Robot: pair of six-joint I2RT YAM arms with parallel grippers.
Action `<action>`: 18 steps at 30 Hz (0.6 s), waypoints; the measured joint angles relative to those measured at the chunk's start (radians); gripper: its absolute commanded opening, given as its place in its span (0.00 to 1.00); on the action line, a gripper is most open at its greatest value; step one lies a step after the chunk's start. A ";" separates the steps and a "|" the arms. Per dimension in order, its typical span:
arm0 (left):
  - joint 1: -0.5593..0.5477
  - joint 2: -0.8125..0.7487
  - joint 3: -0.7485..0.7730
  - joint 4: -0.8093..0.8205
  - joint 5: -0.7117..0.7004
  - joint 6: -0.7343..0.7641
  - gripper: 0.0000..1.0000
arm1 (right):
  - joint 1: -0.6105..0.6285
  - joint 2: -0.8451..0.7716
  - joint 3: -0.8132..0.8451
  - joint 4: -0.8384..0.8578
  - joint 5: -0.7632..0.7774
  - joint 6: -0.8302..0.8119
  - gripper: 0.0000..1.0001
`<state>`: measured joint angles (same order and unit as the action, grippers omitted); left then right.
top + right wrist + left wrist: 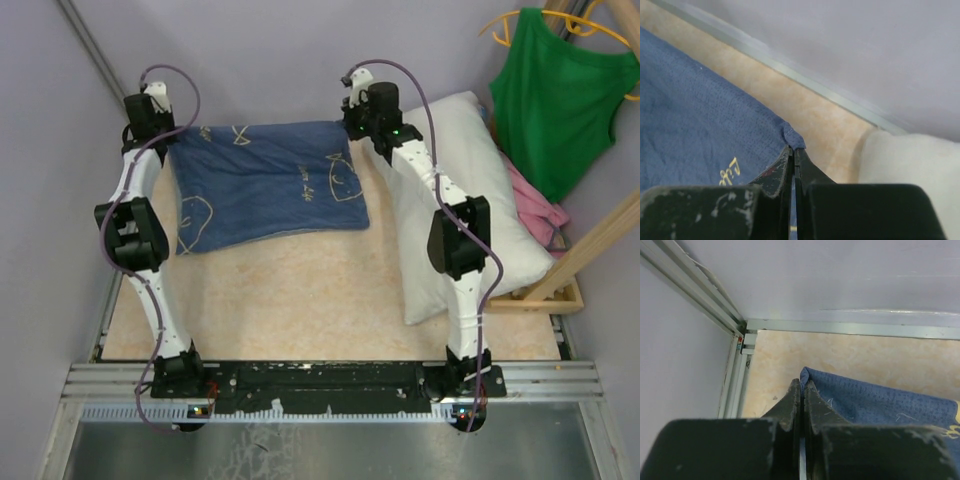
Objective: Remove the pillowcase from the pillow
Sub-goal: Fold the pillowcase at the center of the board.
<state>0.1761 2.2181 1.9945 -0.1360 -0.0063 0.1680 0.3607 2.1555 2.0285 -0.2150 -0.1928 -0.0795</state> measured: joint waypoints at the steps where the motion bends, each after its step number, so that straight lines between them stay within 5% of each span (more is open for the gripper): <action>1: 0.001 0.014 0.014 0.000 0.006 0.003 0.00 | 0.001 0.020 0.037 -0.012 0.002 -0.003 0.00; 8: 0.003 0.031 -0.007 0.024 0.079 0.004 0.00 | -0.023 0.180 0.306 -0.065 0.023 -0.022 0.00; 18: -0.004 -0.124 -0.329 0.160 0.164 -0.019 0.00 | -0.082 0.182 0.232 -0.010 -0.011 -0.015 0.00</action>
<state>0.1722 2.0937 1.6653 0.0238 0.1577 0.1490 0.2790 2.3371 2.2604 -0.2253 -0.2043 -0.0948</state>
